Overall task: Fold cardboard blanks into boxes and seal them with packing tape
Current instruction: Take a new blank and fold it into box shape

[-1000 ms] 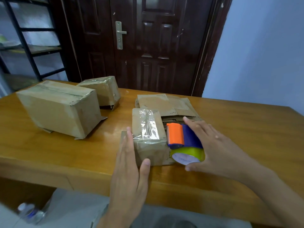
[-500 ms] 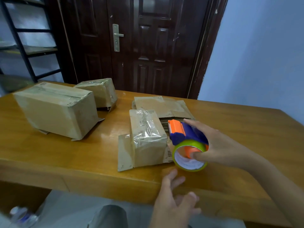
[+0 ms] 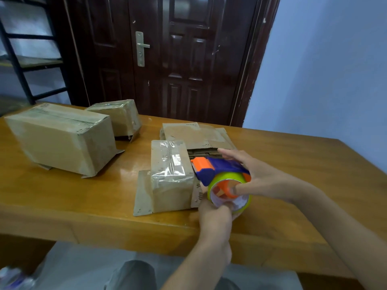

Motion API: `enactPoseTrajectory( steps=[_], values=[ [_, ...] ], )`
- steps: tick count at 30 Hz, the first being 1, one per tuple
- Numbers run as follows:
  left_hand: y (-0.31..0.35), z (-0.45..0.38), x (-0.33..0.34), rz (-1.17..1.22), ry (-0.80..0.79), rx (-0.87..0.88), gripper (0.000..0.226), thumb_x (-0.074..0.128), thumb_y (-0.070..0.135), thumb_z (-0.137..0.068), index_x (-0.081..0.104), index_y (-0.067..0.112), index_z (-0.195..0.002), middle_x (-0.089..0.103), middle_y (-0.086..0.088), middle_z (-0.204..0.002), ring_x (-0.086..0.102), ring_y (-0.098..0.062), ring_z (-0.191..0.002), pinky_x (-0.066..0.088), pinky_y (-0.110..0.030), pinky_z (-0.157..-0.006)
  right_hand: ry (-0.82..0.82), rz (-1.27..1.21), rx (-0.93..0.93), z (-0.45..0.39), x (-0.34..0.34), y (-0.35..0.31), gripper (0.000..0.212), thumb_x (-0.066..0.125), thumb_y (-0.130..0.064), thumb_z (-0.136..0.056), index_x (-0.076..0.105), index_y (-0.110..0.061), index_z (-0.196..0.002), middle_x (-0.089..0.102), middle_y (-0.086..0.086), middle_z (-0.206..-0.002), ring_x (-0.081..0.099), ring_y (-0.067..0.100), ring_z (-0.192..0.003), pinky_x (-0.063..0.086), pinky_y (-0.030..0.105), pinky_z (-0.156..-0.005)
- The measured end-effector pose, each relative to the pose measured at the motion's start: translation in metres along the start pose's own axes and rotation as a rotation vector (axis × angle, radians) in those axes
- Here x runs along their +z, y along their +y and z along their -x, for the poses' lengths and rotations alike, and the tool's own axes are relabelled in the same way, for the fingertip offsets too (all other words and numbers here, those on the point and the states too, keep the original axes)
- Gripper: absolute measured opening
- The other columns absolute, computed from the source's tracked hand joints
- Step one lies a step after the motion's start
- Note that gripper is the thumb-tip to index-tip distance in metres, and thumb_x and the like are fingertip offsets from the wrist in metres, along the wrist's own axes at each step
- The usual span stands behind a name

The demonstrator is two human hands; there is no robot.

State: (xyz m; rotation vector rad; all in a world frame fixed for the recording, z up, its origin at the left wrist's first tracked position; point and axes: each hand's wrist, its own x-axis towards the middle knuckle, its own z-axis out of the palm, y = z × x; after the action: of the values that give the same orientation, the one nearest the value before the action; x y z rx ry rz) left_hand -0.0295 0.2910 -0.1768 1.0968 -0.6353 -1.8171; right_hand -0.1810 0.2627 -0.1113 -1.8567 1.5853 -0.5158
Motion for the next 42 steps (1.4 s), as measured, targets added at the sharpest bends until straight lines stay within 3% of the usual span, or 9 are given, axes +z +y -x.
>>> enactPoseTrajectory(
  steps=[6,10,18,21,26,30,34,37,42],
  values=[
    [-0.002,-0.017,-0.003,0.056,-0.036,-0.028,0.047,0.072,-0.003,-0.093,0.057,0.022,-0.131,0.071,-0.005,-0.118,0.07,-0.02,-0.104,0.059,-0.028,-0.077,-0.034,-0.115,0.027,0.007,-0.012,0.007,0.086,0.083,-0.051,-0.082,0.034,-0.051,-0.153,0.042,-0.026,-0.148,0.054,0.001,-0.131,0.057,0.028,-0.101],
    [-0.004,-0.02,-0.002,0.051,-0.027,-0.022,0.049,0.076,-0.002,-0.09,0.058,0.022,-0.129,0.071,-0.006,-0.117,0.07,-0.02,-0.101,0.058,-0.027,-0.073,-0.015,-0.137,0.062,0.014,-0.014,0.008,0.053,0.043,-0.069,-0.098,0.039,-0.059,-0.15,0.039,-0.032,-0.151,0.049,-0.011,-0.127,0.049,0.011,-0.09],
    [-0.004,-0.021,-0.006,-0.05,-0.093,0.018,0.041,0.079,0.006,-0.09,0.061,0.031,-0.117,0.073,-0.001,-0.115,0.073,-0.017,-0.099,0.06,-0.025,-0.074,0.06,-0.243,0.077,0.008,-0.015,0.02,0.038,0.05,-0.05,-0.103,0.056,-0.048,-0.14,0.062,-0.027,-0.128,0.062,0.002,-0.121,0.062,0.032,-0.089],
    [-0.004,-0.025,-0.01,-0.039,-0.146,-0.01,0.049,0.079,0.004,-0.089,0.06,0.024,-0.13,0.073,-0.006,-0.12,0.073,-0.025,-0.108,0.061,-0.027,-0.073,0.071,-0.25,0.063,0.005,-0.016,0.018,0.038,0.052,-0.048,-0.103,0.056,-0.046,-0.141,0.063,-0.021,-0.132,0.062,0.006,-0.123,0.062,0.035,-0.092],
    [-0.011,-0.027,-0.007,-0.093,-0.032,0.05,0.05,0.083,0.011,-0.088,0.058,0.029,-0.128,0.07,0.0,-0.116,0.068,-0.021,-0.109,0.059,-0.042,-0.097,0.1,-0.264,0.066,0.003,-0.015,0.014,0.041,0.055,-0.052,-0.099,0.058,-0.045,-0.139,0.063,-0.015,-0.134,0.062,0.011,-0.124,0.061,0.039,-0.096],
    [-0.009,-0.028,-0.003,-0.141,0.005,0.096,0.049,0.08,0.008,-0.09,0.054,0.032,-0.124,0.067,0.001,-0.117,0.064,-0.019,-0.108,0.057,-0.045,-0.101,0.123,-0.314,0.151,0.0,-0.015,0.012,0.039,0.057,-0.055,-0.096,0.062,-0.044,-0.133,0.066,-0.012,-0.131,0.064,0.015,-0.123,0.061,0.044,-0.097],
    [-0.009,-0.028,-0.002,-0.172,-0.012,0.173,0.051,0.076,0.003,-0.092,0.054,0.036,-0.123,0.066,0.007,-0.114,0.063,-0.012,-0.105,0.056,-0.032,-0.089,0.098,-0.326,0.163,0.002,-0.021,0.009,0.035,0.058,-0.053,-0.097,0.063,-0.045,-0.131,0.067,-0.009,-0.13,0.065,0.016,-0.121,0.06,0.047,-0.098],
    [-0.012,-0.028,-0.003,-0.14,-0.031,0.158,0.048,0.078,0.005,-0.091,0.057,0.032,-0.124,0.069,0.003,-0.117,0.065,-0.013,-0.102,0.061,-0.036,-0.087,0.126,-0.338,0.202,-0.001,-0.014,0.006,0.029,0.054,-0.05,-0.103,0.061,-0.041,-0.13,0.068,-0.009,-0.126,0.067,0.016,-0.117,0.062,0.043,-0.095],
    [-0.014,-0.024,0.0,-0.103,-0.069,0.175,0.052,0.077,0.0,-0.09,0.058,0.03,-0.129,0.07,0.002,-0.118,0.07,-0.017,-0.104,0.064,-0.027,-0.072,0.335,-0.226,0.182,-0.009,0.015,0.003,0.032,0.033,-0.052,-0.11,0.052,-0.029,-0.122,0.068,0.0,-0.114,0.068,0.007,-0.099,0.059,0.029,-0.079]
  ],
)
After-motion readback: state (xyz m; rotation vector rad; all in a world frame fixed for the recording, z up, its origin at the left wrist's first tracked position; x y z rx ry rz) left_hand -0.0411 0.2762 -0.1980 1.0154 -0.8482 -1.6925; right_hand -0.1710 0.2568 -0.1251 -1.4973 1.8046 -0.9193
